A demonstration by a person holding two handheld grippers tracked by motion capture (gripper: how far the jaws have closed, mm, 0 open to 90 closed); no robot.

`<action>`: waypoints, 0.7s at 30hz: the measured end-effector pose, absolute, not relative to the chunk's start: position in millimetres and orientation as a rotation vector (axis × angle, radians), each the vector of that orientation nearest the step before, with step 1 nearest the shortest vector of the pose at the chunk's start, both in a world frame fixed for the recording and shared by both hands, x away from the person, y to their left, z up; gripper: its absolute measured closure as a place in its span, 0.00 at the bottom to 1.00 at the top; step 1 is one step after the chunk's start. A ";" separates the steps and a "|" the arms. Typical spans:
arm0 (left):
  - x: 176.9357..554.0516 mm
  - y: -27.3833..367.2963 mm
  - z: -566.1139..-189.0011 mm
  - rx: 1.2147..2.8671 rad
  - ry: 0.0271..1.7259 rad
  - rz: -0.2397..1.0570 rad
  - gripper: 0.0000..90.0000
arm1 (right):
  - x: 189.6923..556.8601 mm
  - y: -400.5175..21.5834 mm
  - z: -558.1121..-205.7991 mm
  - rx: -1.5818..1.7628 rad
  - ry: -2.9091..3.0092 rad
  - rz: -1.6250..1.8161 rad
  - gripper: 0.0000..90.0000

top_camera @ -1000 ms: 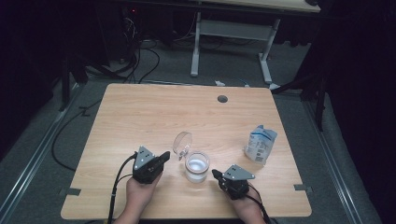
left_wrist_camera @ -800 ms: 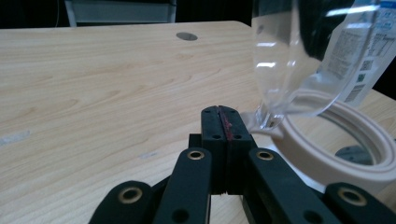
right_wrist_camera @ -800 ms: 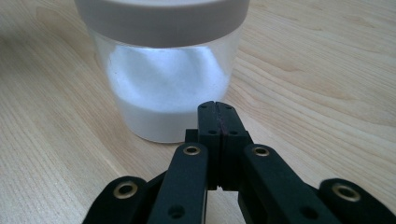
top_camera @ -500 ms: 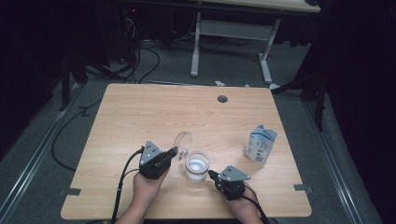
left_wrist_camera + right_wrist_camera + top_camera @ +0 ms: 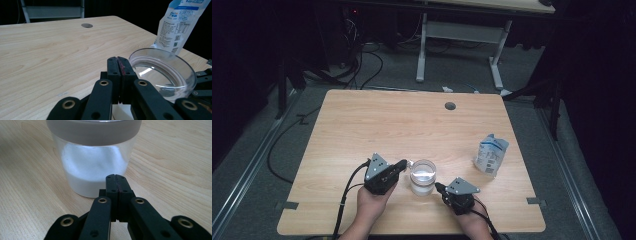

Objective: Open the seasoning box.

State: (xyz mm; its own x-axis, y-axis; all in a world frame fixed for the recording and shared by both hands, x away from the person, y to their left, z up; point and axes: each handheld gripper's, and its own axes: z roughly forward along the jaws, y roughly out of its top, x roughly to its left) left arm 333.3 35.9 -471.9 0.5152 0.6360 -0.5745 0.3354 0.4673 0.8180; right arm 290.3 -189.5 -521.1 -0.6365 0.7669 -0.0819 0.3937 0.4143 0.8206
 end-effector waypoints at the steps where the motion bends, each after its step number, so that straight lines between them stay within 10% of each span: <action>1: 332.7 37.5 -472.8 1.123 1.070 0.238 0.99 | 290.4 -189.6 -521.1 0.987 2.225 1.116 1.00; 21: 327.7 47.9 -513.7 1.191 1.139 0.258 1.00 | 291.7 -197.6 -520.9 1.019 2.208 1.111 0.99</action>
State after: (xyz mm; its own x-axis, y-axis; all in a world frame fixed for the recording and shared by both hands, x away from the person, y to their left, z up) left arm 327.7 47.9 -513.7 0.4621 0.6891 -0.5583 0.3806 0.4145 0.8266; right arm 291.7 -197.6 -520.9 -0.6174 0.7832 -0.0730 0.4079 0.3981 0.8216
